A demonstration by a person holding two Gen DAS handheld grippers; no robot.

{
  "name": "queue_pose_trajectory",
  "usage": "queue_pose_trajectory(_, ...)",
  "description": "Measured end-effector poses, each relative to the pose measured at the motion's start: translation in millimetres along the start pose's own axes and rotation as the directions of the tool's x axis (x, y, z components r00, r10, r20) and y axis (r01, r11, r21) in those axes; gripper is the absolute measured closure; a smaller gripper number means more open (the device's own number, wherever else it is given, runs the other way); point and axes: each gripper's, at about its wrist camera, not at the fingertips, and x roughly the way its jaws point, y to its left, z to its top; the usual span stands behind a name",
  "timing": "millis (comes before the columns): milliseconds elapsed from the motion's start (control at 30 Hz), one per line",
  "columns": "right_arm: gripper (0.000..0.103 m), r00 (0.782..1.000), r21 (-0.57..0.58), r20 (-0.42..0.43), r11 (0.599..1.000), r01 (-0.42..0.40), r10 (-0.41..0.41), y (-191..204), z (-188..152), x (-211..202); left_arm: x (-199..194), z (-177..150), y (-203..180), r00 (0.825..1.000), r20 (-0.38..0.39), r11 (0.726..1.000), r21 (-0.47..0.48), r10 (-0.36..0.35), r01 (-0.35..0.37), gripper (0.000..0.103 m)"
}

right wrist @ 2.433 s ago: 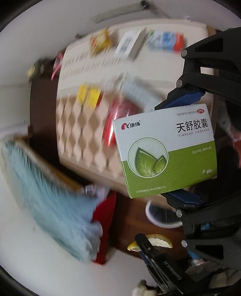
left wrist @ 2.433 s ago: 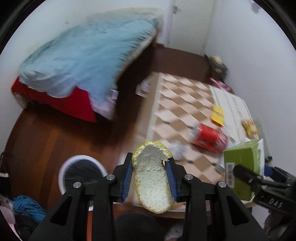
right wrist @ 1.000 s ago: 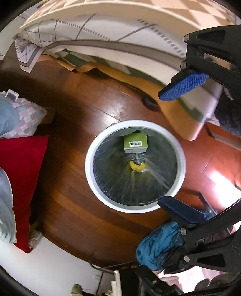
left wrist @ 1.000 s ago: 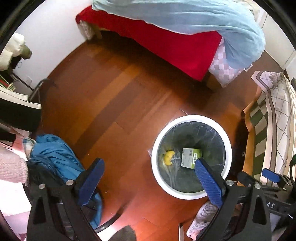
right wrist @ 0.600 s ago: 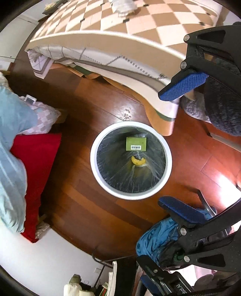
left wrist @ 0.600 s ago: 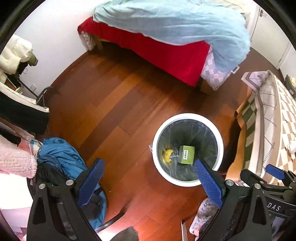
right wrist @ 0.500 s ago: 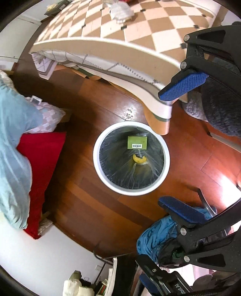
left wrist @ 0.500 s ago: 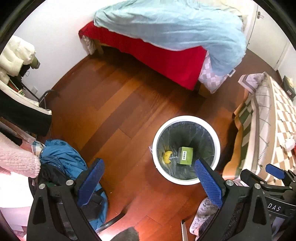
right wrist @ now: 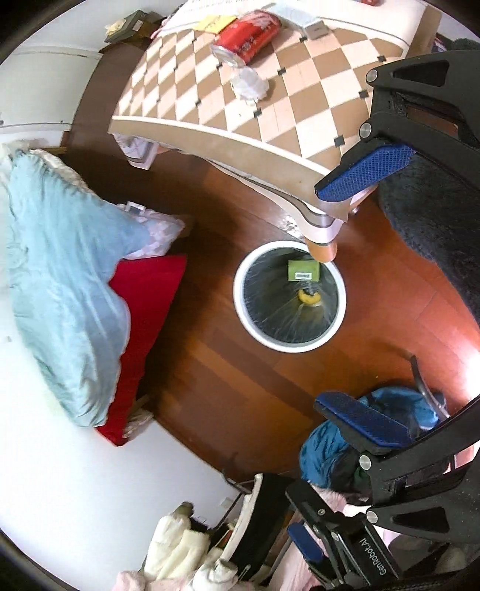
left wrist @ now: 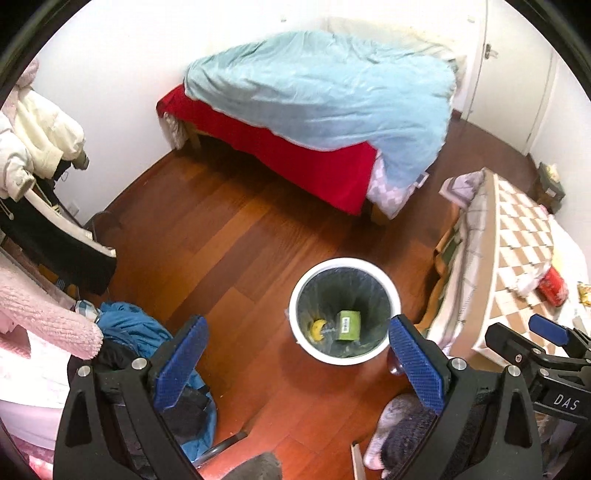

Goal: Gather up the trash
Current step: 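Open both tools to drop the peel and green box into the bin, then grasp the crumpled paper with the left tool while the right tool grasps the milk carton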

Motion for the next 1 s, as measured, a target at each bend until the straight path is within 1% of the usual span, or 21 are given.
queue_pose_trajectory(133, 0.0, 0.997, 0.061, 0.071, 0.997, -0.04, 0.036, -14, 0, -34, -26, 6, -17, 0.998, 0.057, 0.999, 0.032, 0.015, -0.016, 0.003)
queue_pose_trajectory(167, 0.0, 0.994, 0.086, 0.098, 0.995, -0.048, 0.039, -21, -1, -45, -32, 7, -21, 0.997, 0.074, 0.999, 0.038, 0.016, -0.018, 0.003)
queue_pose_trajectory(233, 0.0, 0.992, 0.12, 0.123, 0.992, -0.045, 0.03, -34, -3, -60, -40, 13, -35, 0.994, 0.105, 0.999, 0.047, 0.007, -0.012, 0.003)
queue_pose_trajectory(300, 0.0, 0.988, 0.164, 0.151, 0.986, -0.033, 0.008, -59, -6, -77, -44, 18, -54, 0.992, 0.122, 0.998, 0.062, -0.017, 0.01, 0.003)
queue_pose_trajectory(367, 0.0, 0.986, 0.201, 0.162, 0.98, -0.009, -0.024, -82, -9, -88, -45, 20, -77, 0.989, 0.138, 0.996, 0.082, -0.049, 0.038, 0.003)
queue_pose_trajectory(500, 0.0, 0.98, 0.338, 0.162, 0.94, 0.052, -0.113, -156, -20, -112, -34, 26, -148, 0.987, 0.116, 0.984, 0.149, -0.114, 0.096, 0.003)
queue_pose_trajectory(533, 0.0, 0.978, 0.371, 0.158, 0.926, 0.069, -0.136, -174, -23, -117, -29, 27, -167, 0.986, 0.104, 0.98, 0.166, -0.132, 0.114, 0.003)
queue_pose_trajectory(600, 0.0, 0.97, 0.453, 0.139, 0.884, 0.119, -0.201, -221, -31, -128, -15, 27, -207, 0.983, 0.073, 0.97, 0.192, -0.167, 0.151, 0.003)
queue_pose_trajectory(633, 0.0, 0.966, 0.478, 0.131, 0.868, 0.133, -0.221, -236, -35, -131, -6, 28, -226, 0.982, 0.052, 0.964, 0.207, -0.18, 0.165, 0.003)
queue_pose_trajectory(667, 0.0, 0.96, 0.52, 0.119, 0.84, 0.156, -0.253, -261, -41, -135, 5, 27, -245, 0.981, 0.029, 0.958, 0.223, -0.192, 0.18, 0.003)
queue_pose_trajectory(700, 0.0, 0.955, 0.544, 0.11, 0.821, 0.174, -0.275, -278, -45, -137, 19, 27, -265, 0.979, 0.004, 0.951, 0.241, -0.203, 0.196, 0.003)
queue_pose_trajectory(767, 0.0, 0.943, 0.595, 0.068, 0.772, 0.223, -0.325, -319, -57, -137, 45, 25, -300, 0.976, -0.049, 0.936, 0.278, -0.21, 0.216, 0.003)
queue_pose_trajectory(800, 0.0, 0.939, 0.617, 0.05, 0.75, 0.24, -0.342, -338, -62, -135, 66, 23, -321, 0.973, -0.092, 0.925, 0.303, -0.212, 0.231, 0.003)
queue_pose_trajectory(833, 0.0, 0.934, 0.637, 0.029, 0.727, 0.256, -0.355, -356, -68, -135, 75, 19, -331, 0.971, -0.118, 0.919, 0.314, -0.21, 0.237, 0.003)
queue_pose_trajectory(867, 0.0, 0.93, 0.656, 0.006, 0.704, 0.272, -0.366, -373, -75, -133, 94, 17, -348, 0.966, -0.159, 0.91, 0.333, -0.206, 0.249, 0.003)
queue_pose_trajectory(900, 0.0, 0.928, 0.671, -0.005, 0.687, 0.279, -0.372, -386, -81, -131, 104, 15, -356, 0.963, -0.179, 0.904, 0.344, -0.202, 0.253, 0.004)
queue_pose_trajectory(967, 0.0, 0.922, 0.703, -0.035, 0.646, 0.297, -0.386, -416, -94, -127, 126, 10, -372, 0.961, -0.202, 0.888, 0.382, -0.19, 0.256, 0.004)
queue_pose_trajectory(1000, 0.0, 0.919, 0.716, -0.046, 0.629, 0.303, -0.391, -428, -99, -124, 134, 8, -380, 0.964, -0.197, 0.88, 0.405, -0.181, 0.248, 0.004)
